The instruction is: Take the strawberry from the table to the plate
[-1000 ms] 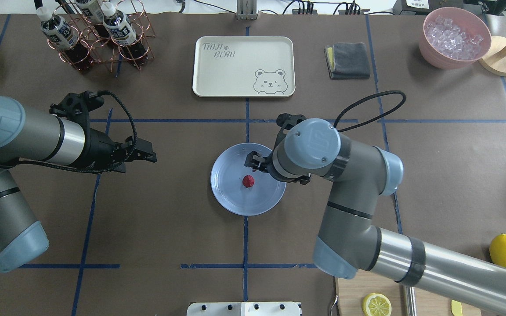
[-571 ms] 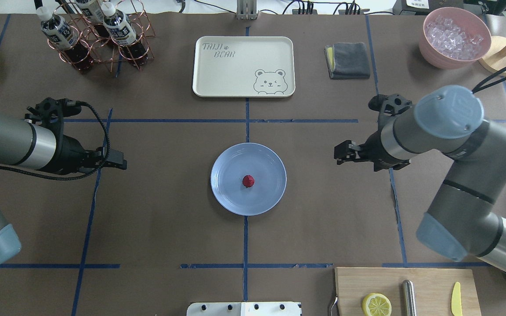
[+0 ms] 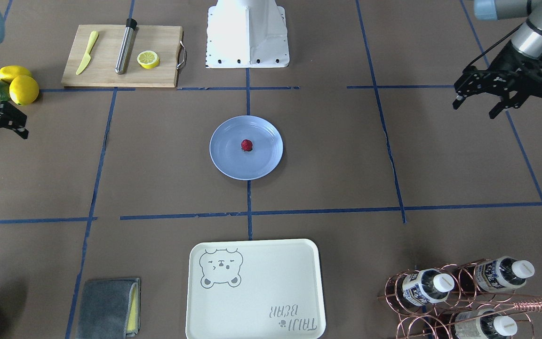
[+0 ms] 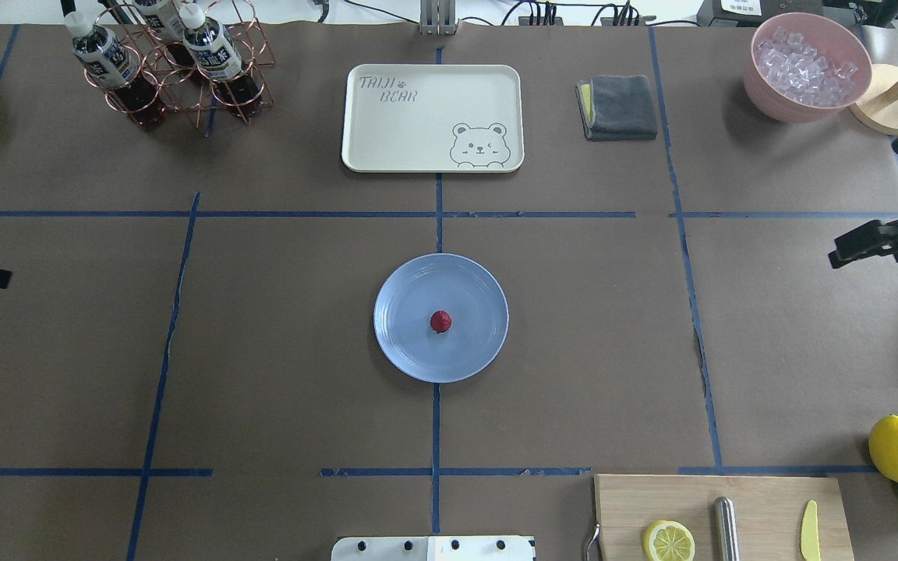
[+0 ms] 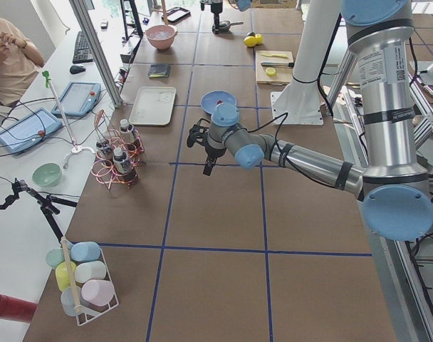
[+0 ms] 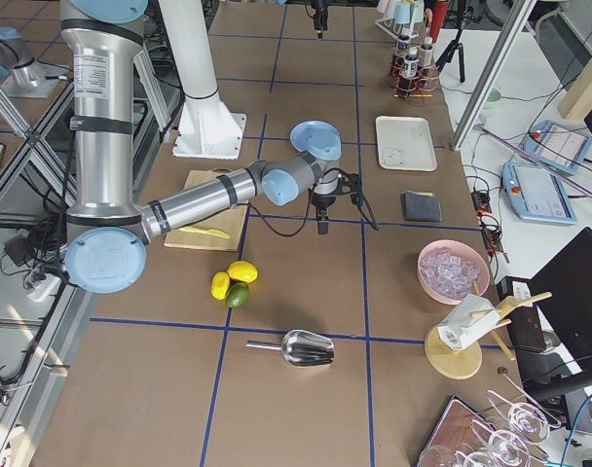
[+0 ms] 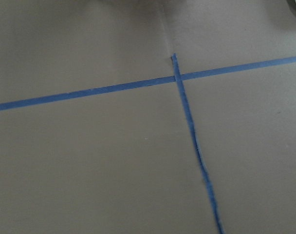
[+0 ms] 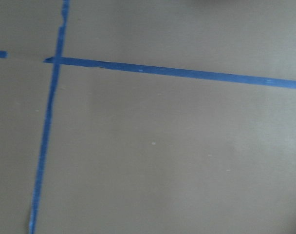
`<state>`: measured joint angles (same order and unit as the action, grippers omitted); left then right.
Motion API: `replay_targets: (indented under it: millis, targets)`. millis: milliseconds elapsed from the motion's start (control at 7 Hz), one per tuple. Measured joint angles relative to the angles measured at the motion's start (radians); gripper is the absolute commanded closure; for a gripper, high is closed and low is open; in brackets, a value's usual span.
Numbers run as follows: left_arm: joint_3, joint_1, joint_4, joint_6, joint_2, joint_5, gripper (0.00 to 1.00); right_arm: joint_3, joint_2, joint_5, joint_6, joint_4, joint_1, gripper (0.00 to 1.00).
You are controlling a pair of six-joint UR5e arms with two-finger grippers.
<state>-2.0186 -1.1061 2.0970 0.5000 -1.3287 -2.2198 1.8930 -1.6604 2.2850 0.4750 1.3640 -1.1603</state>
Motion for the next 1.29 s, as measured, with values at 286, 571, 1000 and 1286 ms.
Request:
replay_targets:
  millis: [286,571,1000,1286]
  targets:
    - [0.060,-0.227,-0.020,-0.368,0.092,-0.069,0.00,-0.117,-0.035,0.079,-0.281,0.005,-0.197,0.00]
    - [0.137,-0.397,-0.160,-0.589,0.096,-0.146,0.00,-0.191,-0.038,0.095,-0.484,0.065,-0.307,0.00]
    - [0.124,-0.457,-0.407,-0.468,0.038,-0.162,0.00,-0.187,-0.003,0.106,-0.646,0.235,-0.366,0.00]
    - [0.124,-0.451,-0.417,-0.442,0.034,-0.164,0.00,-0.186,0.001,0.109,-0.646,0.250,-0.367,0.00]
